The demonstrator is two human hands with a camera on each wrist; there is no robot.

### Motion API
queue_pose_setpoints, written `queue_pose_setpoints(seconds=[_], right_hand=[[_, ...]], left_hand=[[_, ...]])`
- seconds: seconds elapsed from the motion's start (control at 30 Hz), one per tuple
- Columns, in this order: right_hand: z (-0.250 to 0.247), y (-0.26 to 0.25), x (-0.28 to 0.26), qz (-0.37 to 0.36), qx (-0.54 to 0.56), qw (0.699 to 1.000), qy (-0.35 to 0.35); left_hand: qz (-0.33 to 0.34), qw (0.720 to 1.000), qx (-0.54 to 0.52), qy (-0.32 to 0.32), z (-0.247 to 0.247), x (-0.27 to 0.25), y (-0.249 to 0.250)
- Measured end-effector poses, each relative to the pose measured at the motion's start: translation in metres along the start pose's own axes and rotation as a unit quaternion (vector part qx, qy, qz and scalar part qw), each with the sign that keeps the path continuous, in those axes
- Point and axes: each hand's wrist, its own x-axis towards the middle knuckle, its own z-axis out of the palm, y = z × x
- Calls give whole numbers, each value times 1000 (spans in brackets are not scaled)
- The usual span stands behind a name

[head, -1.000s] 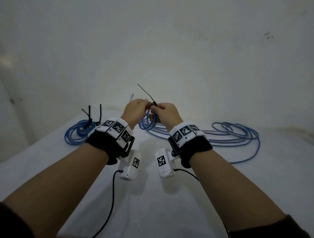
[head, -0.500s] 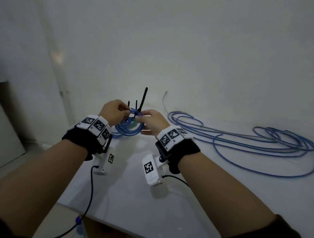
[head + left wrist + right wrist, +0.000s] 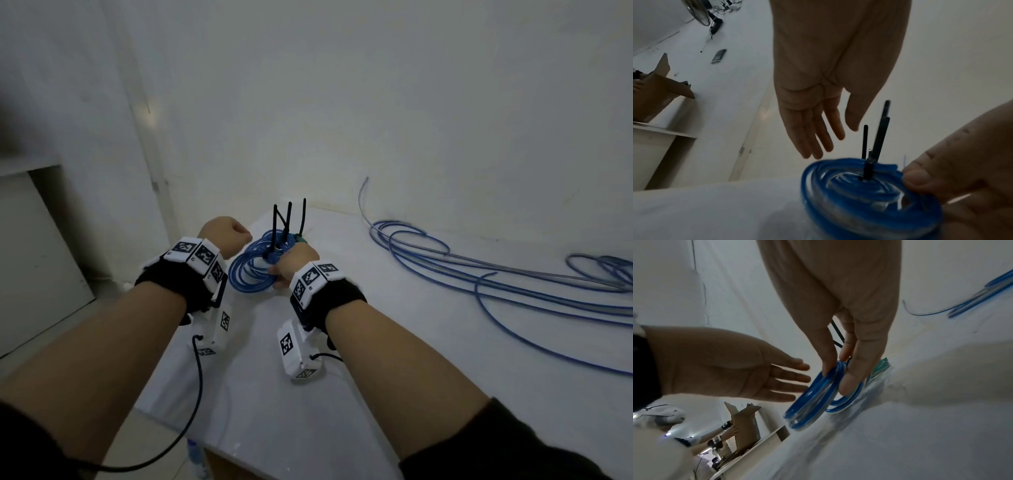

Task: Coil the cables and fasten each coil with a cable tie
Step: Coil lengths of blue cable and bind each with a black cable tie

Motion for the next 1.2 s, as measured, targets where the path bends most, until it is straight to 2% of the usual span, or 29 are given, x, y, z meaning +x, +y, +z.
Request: queue_pose_setpoints(seconds=[0.07, 0.17, 0.27, 0.3, 0.4, 0.53, 0.67, 0.83, 0.97, 1.07, 1.13, 1.2], right_hand=[[-2, 4, 1, 11, 7, 1000, 8], [-13, 10, -1, 4, 51, 999, -2], [-42, 18, -17, 27, 135, 990, 19], [-56, 21, -23, 30, 129, 991, 32], [-105, 42, -43, 26, 86, 994, 55], [-167, 88, -62, 55, -48, 994, 79], [-220, 149, -88, 107, -204, 966, 120], [-258, 199, -124, 170, -317, 933, 31], [-265, 223, -132, 157, -343, 926, -1], [-273, 226, -135, 121, -328, 937, -13], [-278, 227, -136, 95, -278, 956, 18], [-288, 229, -136, 63, -176, 981, 55]], left_hand=[[9, 997, -34, 69, -2, 1, 8], [51, 978, -116, 166, -6, -4, 38], [119, 959, -161, 200, -4, -12, 78], [138, 954, -176, 199, -1, -14, 92], [183, 946, -216, 155, 20, -20, 137], [234, 949, -210, 37, 63, -31, 189], [280, 946, -148, -67, 112, -52, 230], [319, 928, -81, -177, 159, -73, 259], [350, 910, -28, -221, 183, -83, 272], [371, 891, 12, -262, 193, -87, 279], [379, 882, 42, -278, 197, -86, 280], [372, 882, 53, -285, 200, -83, 279]])
